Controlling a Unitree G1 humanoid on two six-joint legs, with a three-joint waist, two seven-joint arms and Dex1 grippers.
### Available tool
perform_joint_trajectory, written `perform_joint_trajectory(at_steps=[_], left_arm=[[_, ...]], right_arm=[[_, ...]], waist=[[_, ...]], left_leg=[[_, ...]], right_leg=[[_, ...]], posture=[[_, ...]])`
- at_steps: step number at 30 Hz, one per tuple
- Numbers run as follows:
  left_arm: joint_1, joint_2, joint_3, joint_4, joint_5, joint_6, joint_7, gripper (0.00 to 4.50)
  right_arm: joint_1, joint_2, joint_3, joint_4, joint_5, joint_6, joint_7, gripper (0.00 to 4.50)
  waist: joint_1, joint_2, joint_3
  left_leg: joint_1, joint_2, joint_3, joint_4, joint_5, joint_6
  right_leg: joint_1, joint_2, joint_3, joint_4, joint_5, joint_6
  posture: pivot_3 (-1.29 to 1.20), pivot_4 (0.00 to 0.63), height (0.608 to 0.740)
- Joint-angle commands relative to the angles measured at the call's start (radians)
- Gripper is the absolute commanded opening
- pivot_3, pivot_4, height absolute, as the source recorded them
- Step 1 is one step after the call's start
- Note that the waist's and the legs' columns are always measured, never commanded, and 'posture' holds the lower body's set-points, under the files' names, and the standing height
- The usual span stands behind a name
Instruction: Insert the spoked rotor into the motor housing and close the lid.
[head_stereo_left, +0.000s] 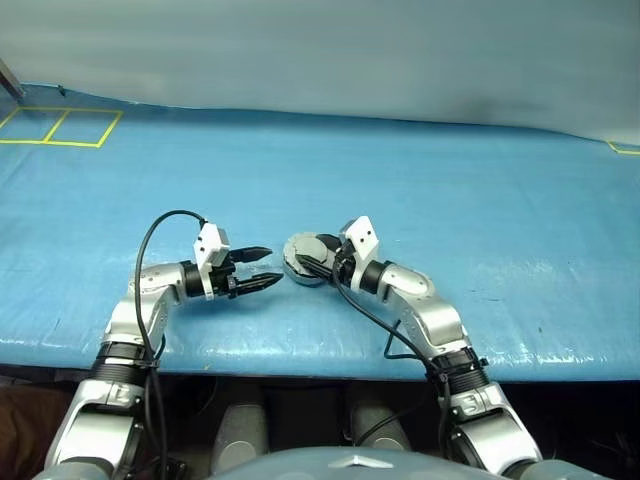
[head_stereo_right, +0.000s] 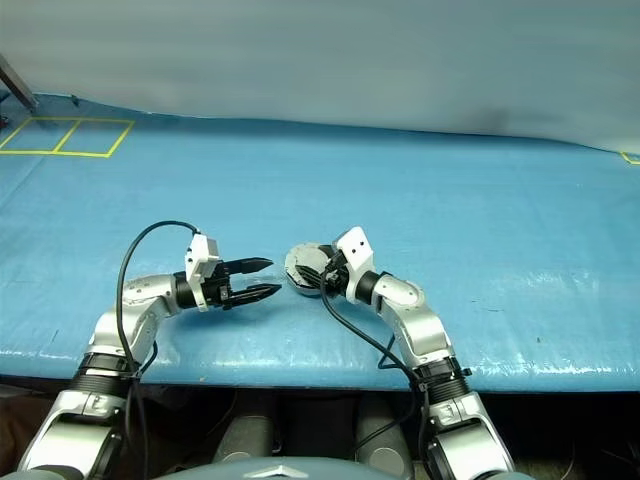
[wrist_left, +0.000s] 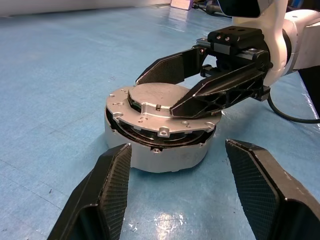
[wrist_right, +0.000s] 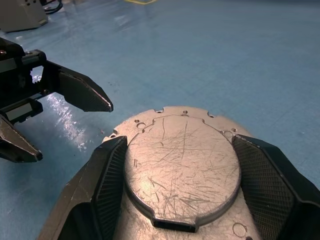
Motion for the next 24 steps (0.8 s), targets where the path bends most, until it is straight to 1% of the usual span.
perform_joint_trajectory(at_steps=[1,9,15,20,24], left_arm=[[0.004,0.015,0.03,-0.021,-0.008,-0.018,0.005,3.27],[0.012,0.024,0.041,-0.028,-0.011,-0.015,0.014,3.27],[0.021,0.033,0.05,-0.033,-0.016,-0.007,0.017,3.27],[0.024,0.031,0.051,-0.033,-0.015,-0.006,0.019,3.27],[0.03,0.028,0.05,-0.036,-0.014,-0.006,0.023,3.27]], right_arm=[[-0.01,-0.01,0.021,-0.035,-0.012,0.002,0.013,3.01],[-0.008,-0.016,0.052,-0.015,-0.054,0.0,-0.003,3.01],[-0.018,-0.006,0.045,-0.024,-0.057,0.002,-0.015,3.01],[-0.024,-0.015,0.063,-0.02,-0.09,-0.005,-0.017,3.01],[-0.03,0.002,0.053,-0.003,-0.091,0.008,-0.043,3.01]], waist=[[0.0,0.0,0.0],[-0.001,0.0,0.0],[-0.004,0.0,0.0],[-0.005,0.0,0.0],[-0.009,0.0,0.0]], left_leg=[[0.0,0.0,0.0,0.0,0.0,0.0],[0.0,0.0,0.0,-0.003,0.0,0.0],[0.0,0.0,0.0,-0.003,0.0,0.0],[0.001,0.0,0.0,-0.003,0.0,0.0],[0.001,0.0,0.0,-0.003,0.0,0.0]], right_leg=[[0.0,0.0,0.0,0.0,0.0,0.0],[-0.001,0.0,0.0,0.0,-0.001,-0.002],[-0.001,0.0,0.0,0.0,-0.001,-0.002],[-0.001,0.0,0.0,0.0,-0.001,-0.001],[-0.001,0.0,0.0,0.0,-0.001,-0.002]], posture=[[0.0,0.15,0.74],[0.0,0.15,0.74],[0.0,0.15,0.74],[0.0,0.15,0.74],[0.0,0.15,0.74]])
